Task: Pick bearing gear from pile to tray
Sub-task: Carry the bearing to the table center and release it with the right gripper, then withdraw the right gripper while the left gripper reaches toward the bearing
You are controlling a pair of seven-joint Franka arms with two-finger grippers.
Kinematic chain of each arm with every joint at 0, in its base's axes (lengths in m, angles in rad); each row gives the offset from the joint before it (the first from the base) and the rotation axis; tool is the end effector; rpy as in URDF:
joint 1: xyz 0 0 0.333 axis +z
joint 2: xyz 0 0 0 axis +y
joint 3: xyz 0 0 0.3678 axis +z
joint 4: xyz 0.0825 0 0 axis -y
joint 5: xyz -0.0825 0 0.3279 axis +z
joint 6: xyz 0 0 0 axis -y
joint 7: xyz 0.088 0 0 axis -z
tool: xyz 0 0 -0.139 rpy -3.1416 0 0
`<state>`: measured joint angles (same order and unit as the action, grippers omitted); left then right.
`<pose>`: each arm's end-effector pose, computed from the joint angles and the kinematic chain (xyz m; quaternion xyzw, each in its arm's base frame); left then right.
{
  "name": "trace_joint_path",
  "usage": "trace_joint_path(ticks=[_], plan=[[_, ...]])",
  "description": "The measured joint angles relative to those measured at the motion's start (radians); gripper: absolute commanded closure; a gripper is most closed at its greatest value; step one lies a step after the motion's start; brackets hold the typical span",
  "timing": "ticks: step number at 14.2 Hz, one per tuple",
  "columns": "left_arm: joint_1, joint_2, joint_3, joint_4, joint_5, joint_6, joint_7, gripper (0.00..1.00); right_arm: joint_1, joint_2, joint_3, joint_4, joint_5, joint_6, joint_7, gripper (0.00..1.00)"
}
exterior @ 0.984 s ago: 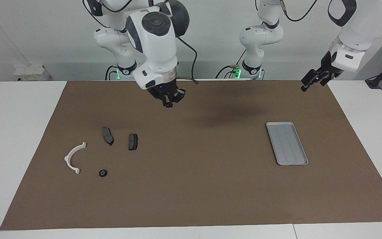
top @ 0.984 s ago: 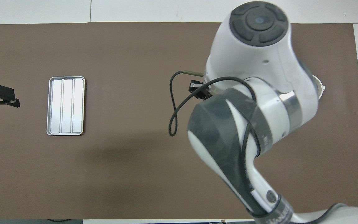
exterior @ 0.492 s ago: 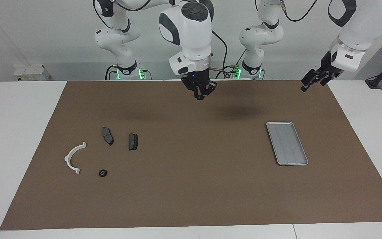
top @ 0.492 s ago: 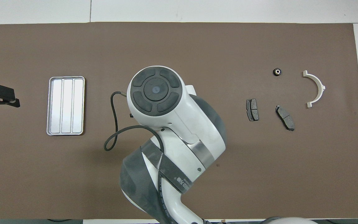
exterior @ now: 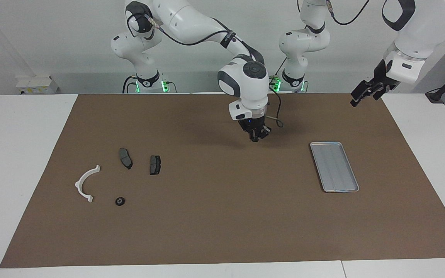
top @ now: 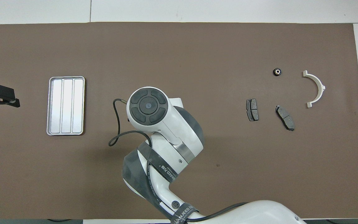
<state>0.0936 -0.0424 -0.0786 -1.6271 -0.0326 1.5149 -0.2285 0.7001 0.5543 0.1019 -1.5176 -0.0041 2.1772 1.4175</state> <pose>0.4740 0.0014 0.6371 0.9919 0.1211 -0.0363 0.0108 0.4916 0.4884 0.3897 -0.9489 0.3099 -0.0020 0.0593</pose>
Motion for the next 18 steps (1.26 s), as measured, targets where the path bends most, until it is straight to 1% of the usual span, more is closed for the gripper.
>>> trace_joint_path(ticks=[3, 5, 7, 8, 9, 10, 12, 14, 17, 18], plan=[[0.000, 0.000, 0.000, 0.000, 0.000, 0.000, 0.000, 0.00, -0.001, 0.051, -0.007, -0.020, -0.020, 0.106, 0.002, 1.00], [0.000, 0.000, 0.000, 0.000, 0.000, 0.000, 0.000, 0.00, -0.008, 0.060, -0.012, -0.061, -0.030, 0.174, 0.002, 1.00], [0.000, 0.000, 0.000, 0.000, 0.000, 0.000, 0.000, 0.00, -0.012, 0.058, -0.011, -0.084, -0.033, 0.197, 0.002, 1.00], [0.000, 0.000, 0.000, 0.000, 0.000, 0.000, 0.000, 0.00, -0.012, 0.057, -0.011, -0.084, -0.033, 0.197, 0.002, 0.94], [0.000, 0.000, 0.000, 0.000, 0.000, 0.000, 0.000, 0.00, -0.013, 0.057, -0.011, -0.084, -0.033, 0.197, 0.002, 0.52], [0.000, 0.000, 0.000, 0.000, 0.000, 0.000, 0.000, 0.00, -0.014, 0.057, -0.011, -0.085, -0.033, 0.197, 0.002, 0.01], [0.000, 0.000, 0.000, 0.000, 0.000, 0.000, 0.000, 0.00, -0.016, 0.057, -0.013, -0.084, -0.033, 0.188, 0.002, 0.00], [0.000, 0.000, 0.000, 0.000, 0.000, 0.000, 0.000, 0.00, -0.020, 0.049, -0.016, -0.063, -0.033, 0.125, 0.002, 0.00], [0.000, 0.000, 0.000, 0.000, 0.000, 0.000, 0.000, 0.00, -0.057, 0.022, -0.019, 0.039, -0.034, -0.053, -0.008, 0.00], [0.000, 0.000, 0.000, 0.000, 0.000, 0.000, 0.000, 0.00, -0.081, 0.006, -0.018, 0.078, -0.034, -0.117, -0.043, 0.00]])
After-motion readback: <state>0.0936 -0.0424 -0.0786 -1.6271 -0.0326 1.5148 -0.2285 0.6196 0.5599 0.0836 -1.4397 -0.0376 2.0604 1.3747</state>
